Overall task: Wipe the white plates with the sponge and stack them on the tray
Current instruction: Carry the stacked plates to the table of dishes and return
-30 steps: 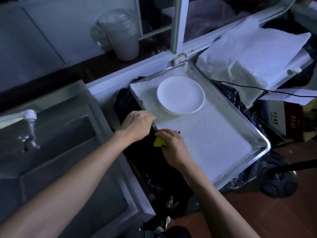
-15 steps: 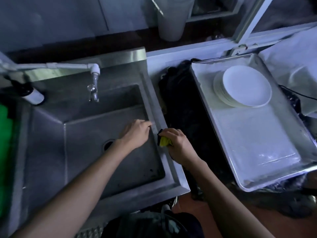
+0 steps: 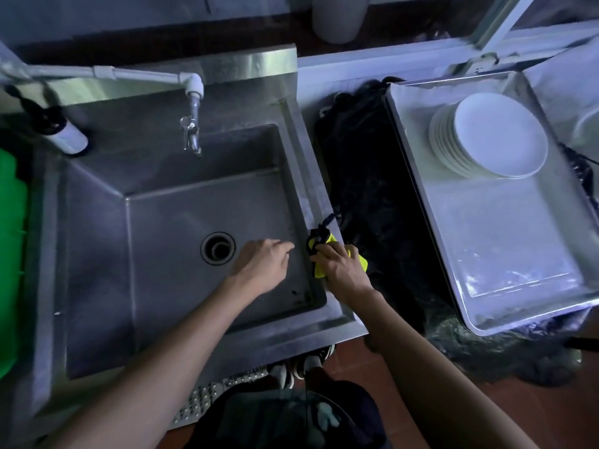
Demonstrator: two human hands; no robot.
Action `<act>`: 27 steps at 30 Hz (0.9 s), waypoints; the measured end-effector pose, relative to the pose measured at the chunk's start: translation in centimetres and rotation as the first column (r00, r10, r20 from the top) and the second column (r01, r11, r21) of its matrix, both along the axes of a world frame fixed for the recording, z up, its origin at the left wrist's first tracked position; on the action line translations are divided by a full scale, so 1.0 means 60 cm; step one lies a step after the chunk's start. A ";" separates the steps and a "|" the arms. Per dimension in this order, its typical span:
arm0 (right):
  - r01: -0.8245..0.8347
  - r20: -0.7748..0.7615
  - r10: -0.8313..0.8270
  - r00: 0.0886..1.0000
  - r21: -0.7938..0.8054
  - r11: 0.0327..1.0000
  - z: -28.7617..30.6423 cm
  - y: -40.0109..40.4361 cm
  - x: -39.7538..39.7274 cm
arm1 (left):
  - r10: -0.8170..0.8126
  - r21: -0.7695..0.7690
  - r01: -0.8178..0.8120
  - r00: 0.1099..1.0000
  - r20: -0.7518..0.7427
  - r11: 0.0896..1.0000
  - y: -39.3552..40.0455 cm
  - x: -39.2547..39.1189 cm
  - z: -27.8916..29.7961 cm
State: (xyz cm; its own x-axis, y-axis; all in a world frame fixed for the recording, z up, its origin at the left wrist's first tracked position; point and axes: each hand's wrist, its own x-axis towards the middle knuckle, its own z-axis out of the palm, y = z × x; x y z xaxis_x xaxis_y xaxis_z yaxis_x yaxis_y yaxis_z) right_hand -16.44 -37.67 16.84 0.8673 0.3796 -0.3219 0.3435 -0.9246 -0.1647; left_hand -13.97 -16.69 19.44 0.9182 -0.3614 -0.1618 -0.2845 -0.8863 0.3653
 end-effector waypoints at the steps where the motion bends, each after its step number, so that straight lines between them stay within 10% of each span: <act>1: -0.005 -0.001 0.005 1.000 -0.006 1.000 -0.005 -0.005 -0.002 | -0.011 -0.013 0.011 1.000 -0.011 1.000 -0.004 -0.002 -0.003; 16: 0.227 0.048 -0.231 0.972 0.081 0.970 0.048 -0.050 -0.025 | -0.221 0.129 0.212 0.974 0.058 0.969 -0.056 0.019 0.010; 27: 0.523 0.219 -0.590 0.777 0.296 0.799 0.195 -0.161 0.016 | -0.274 0.024 0.274 0.947 0.170 0.961 -0.167 0.114 0.095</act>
State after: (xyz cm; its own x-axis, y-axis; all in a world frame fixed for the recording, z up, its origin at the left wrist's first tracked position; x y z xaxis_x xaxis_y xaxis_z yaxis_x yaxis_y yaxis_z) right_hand -15.49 -47.32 28.56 0.9853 -0.1710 0.0032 -0.1589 -0.9225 -0.3518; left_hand -7.11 -26.69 25.16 0.7977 -0.6029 -0.0117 -0.5743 -0.7655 0.2903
